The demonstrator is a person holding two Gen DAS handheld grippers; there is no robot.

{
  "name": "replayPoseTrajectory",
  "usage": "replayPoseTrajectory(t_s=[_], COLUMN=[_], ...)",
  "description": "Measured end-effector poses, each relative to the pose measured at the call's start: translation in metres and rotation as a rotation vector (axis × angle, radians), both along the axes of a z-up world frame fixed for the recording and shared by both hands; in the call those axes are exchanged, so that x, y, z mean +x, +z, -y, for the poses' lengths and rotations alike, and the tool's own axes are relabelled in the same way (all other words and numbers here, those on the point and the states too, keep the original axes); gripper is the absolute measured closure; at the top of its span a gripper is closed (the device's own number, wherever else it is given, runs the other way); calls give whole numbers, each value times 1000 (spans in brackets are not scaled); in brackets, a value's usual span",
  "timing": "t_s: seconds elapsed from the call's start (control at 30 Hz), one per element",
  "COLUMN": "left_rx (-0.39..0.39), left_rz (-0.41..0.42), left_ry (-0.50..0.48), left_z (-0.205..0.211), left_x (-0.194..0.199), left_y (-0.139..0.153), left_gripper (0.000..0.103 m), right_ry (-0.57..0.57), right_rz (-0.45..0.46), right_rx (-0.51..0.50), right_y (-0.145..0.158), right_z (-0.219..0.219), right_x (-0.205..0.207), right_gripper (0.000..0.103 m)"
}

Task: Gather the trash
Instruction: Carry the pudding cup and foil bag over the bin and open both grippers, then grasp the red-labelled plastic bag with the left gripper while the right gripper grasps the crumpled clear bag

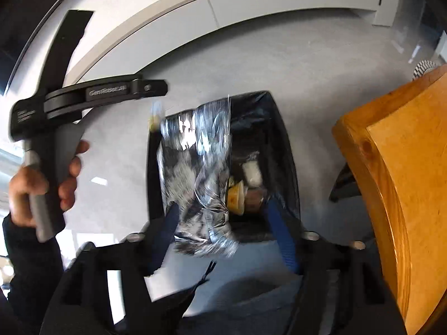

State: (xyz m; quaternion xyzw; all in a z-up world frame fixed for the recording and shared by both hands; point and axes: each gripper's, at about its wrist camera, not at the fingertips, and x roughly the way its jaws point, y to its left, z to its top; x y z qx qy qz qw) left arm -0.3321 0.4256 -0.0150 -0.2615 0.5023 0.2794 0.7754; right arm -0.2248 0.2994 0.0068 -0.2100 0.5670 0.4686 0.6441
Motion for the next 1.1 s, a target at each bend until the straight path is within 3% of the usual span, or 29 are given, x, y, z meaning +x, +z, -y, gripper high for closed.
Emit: replayPoseTrajectory(t_s=[0.3,0.57,1.1], left_rx=[-8,-13,-66], left_rz=[37,68,137], left_ry=[-5,-119,-465], left_z=[1,39,178], left_x=[15,68,241], left_y=[9,23,70], left_gripper=[6,6,6], right_ry=[-47,-132,-512], right_rz=[-16,28,93], right_rx=[53,87,70], right_y=[15,38,71], right_z=[24,64,215], right_x=[7,37,196], right_gripper=[36,36,36])
